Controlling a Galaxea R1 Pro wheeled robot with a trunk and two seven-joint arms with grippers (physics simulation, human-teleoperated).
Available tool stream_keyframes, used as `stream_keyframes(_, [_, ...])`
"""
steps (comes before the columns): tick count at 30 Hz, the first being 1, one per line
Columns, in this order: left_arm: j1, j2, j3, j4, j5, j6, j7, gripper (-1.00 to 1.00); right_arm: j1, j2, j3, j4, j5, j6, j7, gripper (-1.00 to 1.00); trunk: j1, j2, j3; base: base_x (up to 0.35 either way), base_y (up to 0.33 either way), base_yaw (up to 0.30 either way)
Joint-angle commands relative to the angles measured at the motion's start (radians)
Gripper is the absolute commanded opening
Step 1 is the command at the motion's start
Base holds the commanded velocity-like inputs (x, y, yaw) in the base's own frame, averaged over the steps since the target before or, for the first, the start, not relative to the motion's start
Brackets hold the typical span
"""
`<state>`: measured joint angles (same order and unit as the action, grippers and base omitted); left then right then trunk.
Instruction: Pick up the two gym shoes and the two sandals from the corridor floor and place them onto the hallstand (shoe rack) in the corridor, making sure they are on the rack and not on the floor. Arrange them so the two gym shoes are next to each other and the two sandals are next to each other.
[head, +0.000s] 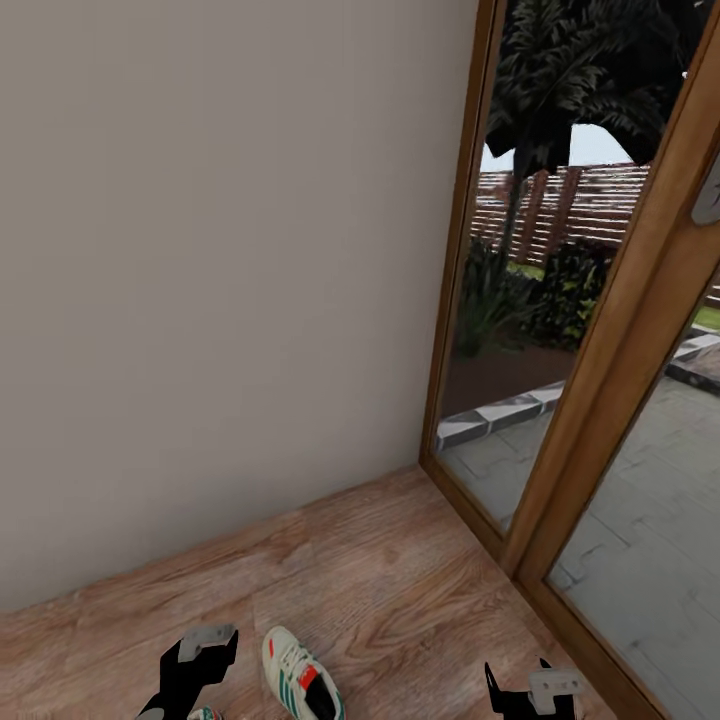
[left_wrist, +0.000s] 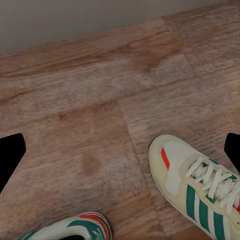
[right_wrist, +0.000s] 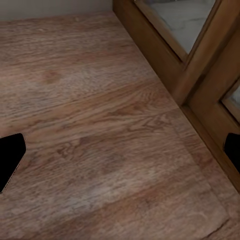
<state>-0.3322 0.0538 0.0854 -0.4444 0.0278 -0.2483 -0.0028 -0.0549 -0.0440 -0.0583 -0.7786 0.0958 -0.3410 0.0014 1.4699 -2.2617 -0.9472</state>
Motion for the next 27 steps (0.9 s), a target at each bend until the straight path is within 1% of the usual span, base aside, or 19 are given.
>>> stream_keyframes(1, [-0.001,0.000,0.000,0.001,0.003,-0.003,0.000,1.00,0.000,0.001,-0.003,0.000,0.010,-0.003,0.000,1.00,0.000,0.000,-0.001,0.001,0.000,0.214])
stream_keyframes(7, [-0.001,0.000,0.000,0.001,0.003,-0.004,0.000,1.00,0.000,0.001,-0.003,0.001,0.010,-0.003,0.000,1.00,0.000,0.000,-0.001,0.019,-0.018,0.255])
stream_keyframes(13, [-0.001,0.000,-0.001,0.001,0.002,-0.004,0.000,1.00,0.000,0.001,-0.003,0.001,0.010,-0.003,0.000,1.00,0.000,0.000,-0.001,0.101,-0.172,0.254])
stream_keyframes(18, [-0.001,0.000,-0.001,0.001,0.001,-0.004,0.000,1.00,0.000,0.001,-0.003,0.001,0.010,-0.003,0.000,1.00,0.000,0.000,-0.001,0.082,-0.249,0.079])
stream_keyframes(27, [-0.001,-0.001,-0.001,0.001,0.003,-0.004,0.000,1.00,0.000,0.001,-0.003,0.000,0.010,-0.003,0.000,1.00,0.000,0.000,-0.001,0.015,-0.267,0.011])
